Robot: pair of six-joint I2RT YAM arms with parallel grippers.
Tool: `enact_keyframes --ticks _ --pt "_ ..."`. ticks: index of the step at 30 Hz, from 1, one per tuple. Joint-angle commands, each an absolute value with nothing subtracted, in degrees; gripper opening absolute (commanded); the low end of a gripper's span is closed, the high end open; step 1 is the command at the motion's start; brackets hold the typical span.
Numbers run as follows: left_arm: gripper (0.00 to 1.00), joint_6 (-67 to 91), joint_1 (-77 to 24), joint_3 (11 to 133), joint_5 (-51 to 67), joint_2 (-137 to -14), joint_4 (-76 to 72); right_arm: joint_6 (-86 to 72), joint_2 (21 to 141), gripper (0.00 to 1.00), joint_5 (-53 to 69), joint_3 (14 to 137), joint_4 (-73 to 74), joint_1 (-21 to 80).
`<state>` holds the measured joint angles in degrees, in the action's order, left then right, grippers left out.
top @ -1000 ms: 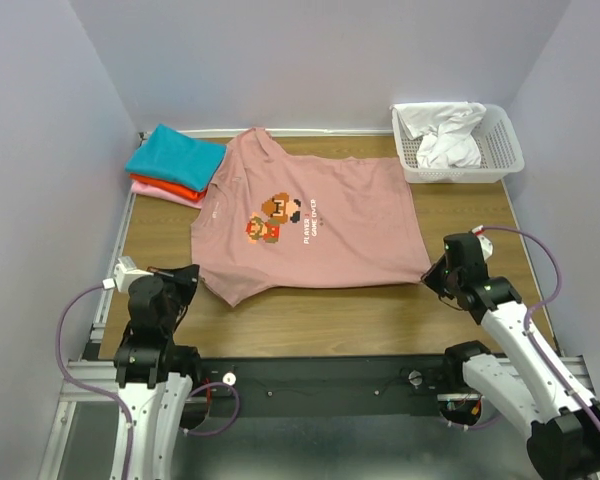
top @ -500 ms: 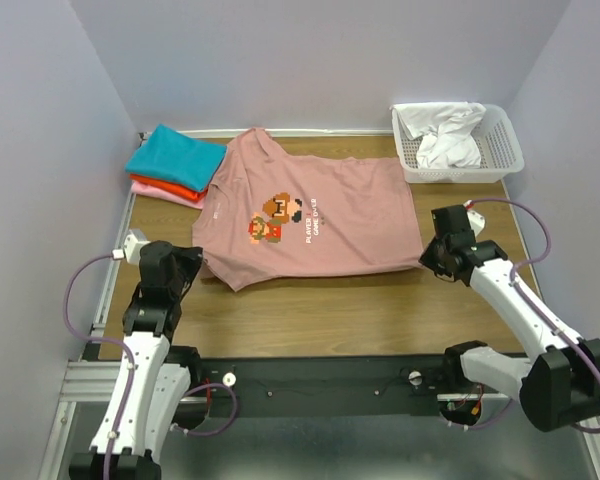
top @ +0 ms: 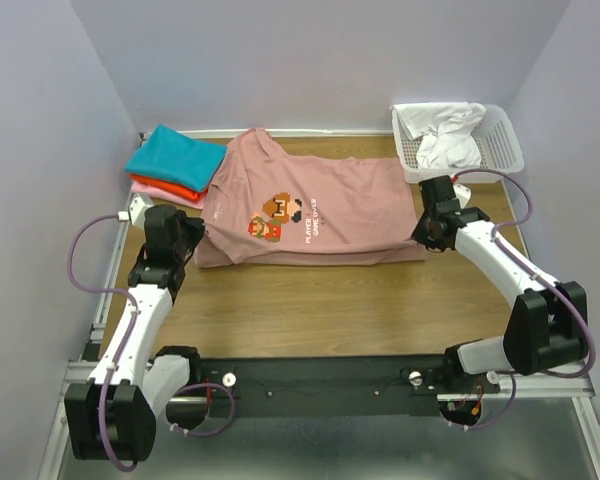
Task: Fold and stack the t-shirts
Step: Fold the tshirt
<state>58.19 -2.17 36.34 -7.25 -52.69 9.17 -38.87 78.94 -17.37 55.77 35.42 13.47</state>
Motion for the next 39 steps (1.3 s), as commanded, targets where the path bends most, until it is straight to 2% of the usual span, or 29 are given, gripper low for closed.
enact_keyframes --ticks 1,5,16,24,26,27,28,30,31,32,33,35,36,37,39 --pt "0.00 54.8 -3.0 38.8 -7.5 -56.7 5.5 -36.9 82.3 0.00 -20.2 59.0 34.0 13.2" --pt "0.00 47.9 -5.0 43.0 -9.1 -64.0 0.5 -36.4 87.8 0.01 -20.9 62.0 32.7 13.1" --pt "0.00 36.6 -6.9 56.1 -7.5 -84.7 0.7 -35.1 93.8 0.00 -22.1 65.3 31.1 12.1" --pt "0.00 34.5 -8.2 61.8 -12.1 -92.6 1.7 -34.7 98.9 0.01 -21.5 66.8 29.8 10.5" --pt "0.01 34.5 -8.3 63.1 -13.1 -94.5 1.8 -34.8 99.7 0.03 -21.6 67.2 29.4 10.2" --pt "0.06 34.0 -8.7 63.6 -13.5 -95.1 1.8 -34.9 100.1 0.05 -21.8 67.8 29.1 10.1" --pt "0.17 33.8 -9.0 64.8 -13.8 -96.2 1.9 -34.9 101.0 0.08 -21.8 68.2 28.9 9.9" --pt "0.32 33.0 -10.3 65.8 -15.0 -97.2 1.9 -34.9 101.9 0.11 -22.2 69.0 28.8 9.8" --pt "0.53 32.6 -10.6 67.2 -16.8 -98.1 2.3 -34.8 102.6 0.17 -22.3 69.8 28.8 9.8" --pt "0.65 32.4 -10.9 68.0 -17.0 -98.5 3.8 -34.6 102.7 0.24 -22.2 70.1 28.8 9.8" --pt "0.78 32.0 -11.5 69.2 -17.0 -98.7 4.2 -34.5 102.5 0.43 -21.5 70.5 28.8 9.8" --pt "0.88 31.8 -12.3 69.5 -16.9 -98.1 5.2 -34.1 101.0 0.74 -21.0 70.3 28.7 9.8" --pt "0.93 32.0 -12.7 68.7 -16.8 -97.4 5.1 -34.2 100.0 0.98 -21.0 70.0 28.7 9.8" --pt "0.98 32.2 -13.4 68.0 -16.6 -96.0 5.1 -34.1 99.1 1.00 -21.0 68.8 28.7 9.8" --pt "0.98 32.8 -14.1 66.0 -15.2 -93.8 5.5 -34.5 95.6 1.00 -20.6 67.2 28.5 9.8"
